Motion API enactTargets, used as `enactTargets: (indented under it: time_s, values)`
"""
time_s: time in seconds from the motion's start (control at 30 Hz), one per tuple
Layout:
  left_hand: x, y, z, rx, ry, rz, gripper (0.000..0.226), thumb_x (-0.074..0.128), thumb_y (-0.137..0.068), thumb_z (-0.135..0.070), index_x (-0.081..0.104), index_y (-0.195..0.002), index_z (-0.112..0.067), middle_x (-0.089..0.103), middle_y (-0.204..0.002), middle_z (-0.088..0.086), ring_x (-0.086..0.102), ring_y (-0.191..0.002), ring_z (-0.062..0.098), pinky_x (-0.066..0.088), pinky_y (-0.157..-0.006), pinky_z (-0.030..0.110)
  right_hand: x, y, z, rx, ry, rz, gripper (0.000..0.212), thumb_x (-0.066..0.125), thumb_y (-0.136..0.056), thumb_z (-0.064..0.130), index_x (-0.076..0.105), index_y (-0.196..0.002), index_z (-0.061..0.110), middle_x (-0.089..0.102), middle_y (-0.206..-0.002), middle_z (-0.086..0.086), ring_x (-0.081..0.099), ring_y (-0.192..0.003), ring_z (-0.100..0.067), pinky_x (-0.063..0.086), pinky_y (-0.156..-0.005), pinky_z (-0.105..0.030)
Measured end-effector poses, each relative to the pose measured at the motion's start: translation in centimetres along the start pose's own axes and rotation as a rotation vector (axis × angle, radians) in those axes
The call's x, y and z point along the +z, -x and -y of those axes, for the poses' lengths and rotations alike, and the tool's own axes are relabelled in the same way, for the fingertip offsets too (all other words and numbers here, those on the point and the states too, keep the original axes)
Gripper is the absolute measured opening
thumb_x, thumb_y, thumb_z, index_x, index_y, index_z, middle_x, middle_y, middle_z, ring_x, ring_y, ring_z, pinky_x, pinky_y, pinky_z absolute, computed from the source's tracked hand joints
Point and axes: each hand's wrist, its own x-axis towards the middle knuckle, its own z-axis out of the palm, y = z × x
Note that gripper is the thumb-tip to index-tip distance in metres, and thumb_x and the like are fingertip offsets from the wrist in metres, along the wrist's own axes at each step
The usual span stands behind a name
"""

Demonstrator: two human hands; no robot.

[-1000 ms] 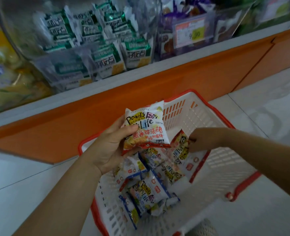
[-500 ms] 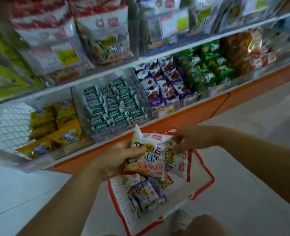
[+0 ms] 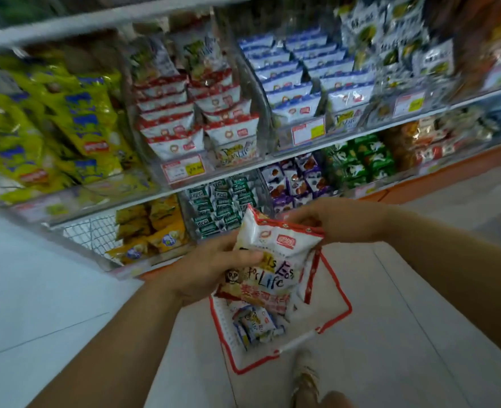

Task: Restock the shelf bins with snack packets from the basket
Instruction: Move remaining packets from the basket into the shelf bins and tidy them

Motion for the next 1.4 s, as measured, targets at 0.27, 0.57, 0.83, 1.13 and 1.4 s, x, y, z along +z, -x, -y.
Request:
enactTargets:
  time_s: [0.27, 0.57, 0.83, 1.13, 1.4]
  values:
    - [2.2, 1.8, -5.9, 0.217, 0.497, -0.354, 0.031, 0.065, -0.075, -0.027, 0.074, -0.100, -0.011, 0.075, -0.101, 0.015, 0.074, -0.087, 0.028, 0.062, -0.073, 0.040, -2.9, -1.0, 5.0, 0.002, -0.843, -0.262, 0.033, 0.068, -0.088, 0.025, 0.064, -0.119, 0.013, 0.075, -0.106, -0.007, 0.071, -0.099, -0.027, 0.057, -0.087, -0.045]
    - [6.4, -1.1, -7.0, 0.347, 0.892, -0.595, 0.019, 0.057, -0.091, -0.028, 0.069, -0.098, -0.014, 0.077, -0.084, 0.006, 0.074, -0.069, 0.019, 0.059, -0.053, 0.028, -6.6, -3.4, 6.1, 0.053, -0.872, -0.116, 0.036, 0.072, -0.081, 0.022, 0.063, -0.113, 0.009, 0.070, -0.112, -0.021, 0.068, -0.103, -0.039, 0.058, -0.085, -0.051]
    - [0.1, -1.0, -7.7, 0.461, 0.678, -0.821, 0.024, 0.055, -0.096, -0.028, 0.065, -0.113, -0.013, 0.077, -0.098, 0.006, 0.075, -0.082, 0.021, 0.060, -0.056, 0.028, -12.3, -8.0, 9.3, -0.163, -0.582, -0.381, 0.021, 0.073, -0.086, 0.016, 0.066, -0.104, 0.009, 0.075, -0.098, -0.017, 0.073, -0.088, -0.034, 0.061, -0.077, -0.043]
    - [-10.1, -5.9, -12.9, 0.556, 0.273, -1.173, 0.024, 0.065, -0.089, -0.043, 0.064, -0.100, -0.021, 0.067, -0.091, 0.002, 0.070, -0.089, 0.035, 0.059, -0.080, 0.047, -18.0, -17.2, 11.0, -0.266, -0.502, -0.759, 0.030, 0.085, -0.073, 0.032, 0.063, -0.086, 0.018, 0.071, -0.086, -0.003, 0.068, -0.062, -0.009, 0.055, -0.052, -0.025]
    - [-15.9, -12.4, -16.0, 0.555, 0.039, -1.368, 0.028, 0.054, -0.097, -0.043, 0.061, -0.106, -0.017, 0.051, -0.071, -0.005, 0.050, -0.068, 0.014, 0.041, -0.062, 0.024, -21.3, -23.8, 11.3, -0.404, -0.213, -0.785, 0.034, 0.076, -0.082, 0.036, 0.067, -0.107, 0.014, 0.072, -0.106, -0.006, 0.071, -0.093, -0.020, 0.059, -0.085, -0.040]
